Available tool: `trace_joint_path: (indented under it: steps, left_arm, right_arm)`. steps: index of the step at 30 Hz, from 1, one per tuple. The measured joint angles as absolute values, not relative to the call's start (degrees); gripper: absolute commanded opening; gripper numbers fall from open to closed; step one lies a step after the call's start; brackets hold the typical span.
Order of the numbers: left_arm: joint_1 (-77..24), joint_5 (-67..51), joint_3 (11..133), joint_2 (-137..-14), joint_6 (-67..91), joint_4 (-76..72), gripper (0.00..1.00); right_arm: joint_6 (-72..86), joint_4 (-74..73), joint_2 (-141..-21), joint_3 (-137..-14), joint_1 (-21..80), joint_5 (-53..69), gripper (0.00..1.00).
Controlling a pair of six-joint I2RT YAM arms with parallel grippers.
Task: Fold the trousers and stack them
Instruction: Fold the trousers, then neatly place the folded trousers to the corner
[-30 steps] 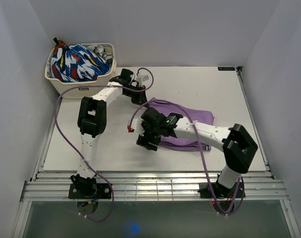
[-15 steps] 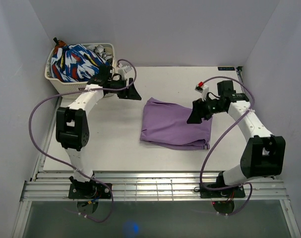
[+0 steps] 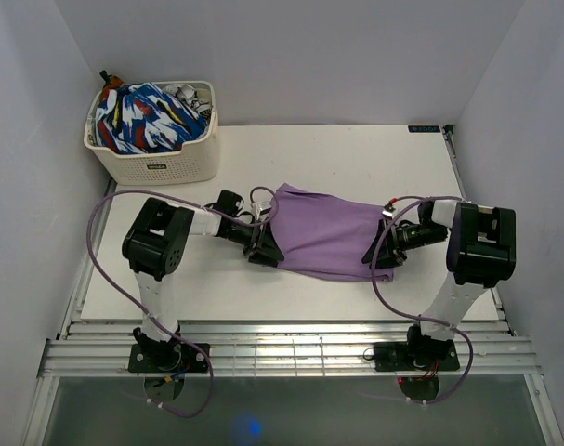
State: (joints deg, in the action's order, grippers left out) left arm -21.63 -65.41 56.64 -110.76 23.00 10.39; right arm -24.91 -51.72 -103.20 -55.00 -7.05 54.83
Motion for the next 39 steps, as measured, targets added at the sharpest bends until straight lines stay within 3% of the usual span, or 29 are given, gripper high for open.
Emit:
trace_joint_path:
  steps: [4, 13, 15, 17, 18, 19, 20, 25, 31, 36, 39]
  left_arm:
    - [-20.60, -65.91, 59.72, -117.12, 24.47, 12.32, 0.62]
    - [-20.03, -59.11, 67.29, -113.62, 17.69, 17.63, 0.71]
    - [-19.81, -55.44, 68.99, -109.43, 15.11, 20.23, 0.74]
    - [-19.44, -51.31, 70.91, -103.81, 13.28, 22.41, 0.85]
    - [-19.14, -49.04, 71.75, -100.79, 12.71, 23.20, 0.86]
    - [-18.72, -46.85, 72.60, -97.62, 12.36, 24.03, 0.88]
    - [-18.17, -44.66, 73.30, -94.43, 12.08, 24.53, 0.97]
    - [-14.79, -34.70, 74.41, -82.48, 11.88, 27.24, 0.98]
    - [-11.18, -27.90, 72.44, -78.91, 12.88, 30.46, 0.98]
    - [-9.47, -25.67, 70.04, -78.89, 13.37, 33.01, 0.98]
    - [-8.97, -24.84, 69.84, -78.89, 13.56, 33.47, 0.98]
  right_arm:
    - [-24.38, -53.04, -107.42, -56.82, -8.23, 51.99, 0.64]
    - [-23.24, -55.20, -106.00, -66.00, -9.34, 37.54, 0.66]
    - [-23.18, -53.71, -103.46, -70.59, -8.99, 32.88, 0.67]
    - [-22.20, -50.83, -99.31, -74.02, -8.10, 28.42, 0.71]
    - [-21.43, -49.69, -96.66, -75.18, -7.03, 26.13, 0.74]
    - [-20.40, -48.42, -93.82, -75.75, -5.17, 24.16, 0.82]
    - [-18.85, -47.35, -90.91, -75.90, -2.74, 22.46, 0.85]
    - [-9.15, -41.78, -81.32, -73.19, 14.92, 14.26, 0.86]
    - [-0.25, -40.56, -89.56, -69.08, 28.93, 6.15, 0.83]
    - [3.88, -40.42, -100.55, -68.90, 30.52, -0.49, 0.79]
    - [5.06, -41.32, -106.10, -70.59, 29.52, -2.81, 0.70]
